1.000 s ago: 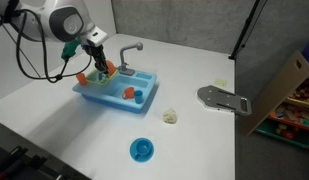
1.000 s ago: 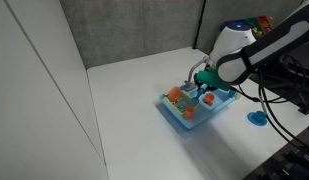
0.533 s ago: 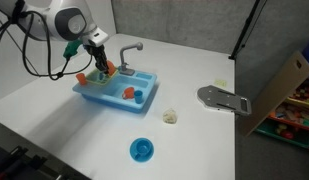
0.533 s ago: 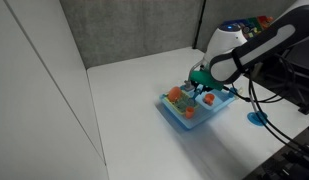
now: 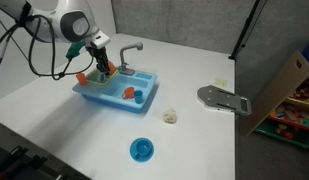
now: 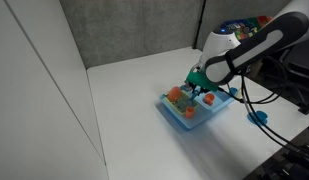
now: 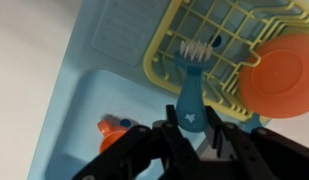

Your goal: Remove the brush that is in the blue cup which is on the blue saucer plate and put it in the dish drying rack

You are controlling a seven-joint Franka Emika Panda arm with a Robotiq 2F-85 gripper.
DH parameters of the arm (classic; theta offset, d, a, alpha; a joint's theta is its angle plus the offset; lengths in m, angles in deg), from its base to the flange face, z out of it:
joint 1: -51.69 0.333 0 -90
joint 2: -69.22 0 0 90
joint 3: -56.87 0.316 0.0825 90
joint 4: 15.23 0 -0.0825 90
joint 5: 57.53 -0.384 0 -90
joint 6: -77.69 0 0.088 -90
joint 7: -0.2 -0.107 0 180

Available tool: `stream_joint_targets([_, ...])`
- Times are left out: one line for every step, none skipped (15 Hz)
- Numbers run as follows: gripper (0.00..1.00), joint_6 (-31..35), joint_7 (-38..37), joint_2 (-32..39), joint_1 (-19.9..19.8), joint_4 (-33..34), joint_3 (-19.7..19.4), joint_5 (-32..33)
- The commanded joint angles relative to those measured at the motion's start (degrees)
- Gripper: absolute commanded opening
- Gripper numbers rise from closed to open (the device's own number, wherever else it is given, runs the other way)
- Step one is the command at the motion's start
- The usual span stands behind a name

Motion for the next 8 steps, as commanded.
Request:
stream_joint_targets([0.09, -1.65, -1.23, 2.03, -0.97, 2.67, 0.49, -0.48])
stream_joint_targets([0.09, -1.61, -1.20, 2.39, -1.15, 2.83, 0.58, -0.60])
stream_joint_targets([0.09, -1.59, -1.16, 2.79, -1.34, 2.99, 0.63, -0.72])
stream_joint_targets([0.09, -1.65, -1.06, 3.14, -1.62, 3.16, 0.79, -0.94])
stream_joint_targets([0.09, -1.70, -1.00, 3.38, -1.79, 3.23, 0.86, -1.11])
stream_joint_targets([0.09, -1.65, -0.92, 3.60, -1.97, 3.26, 0.95, -1.28])
stream_joint_targets([0.09, -1.60, -0.84, 3.77, -2.11, 3.24, 1.05, -1.50])
stream_joint_targets([0.09, -1.60, -0.83, 3.90, -2.22, 3.21, 1.12, -1.72])
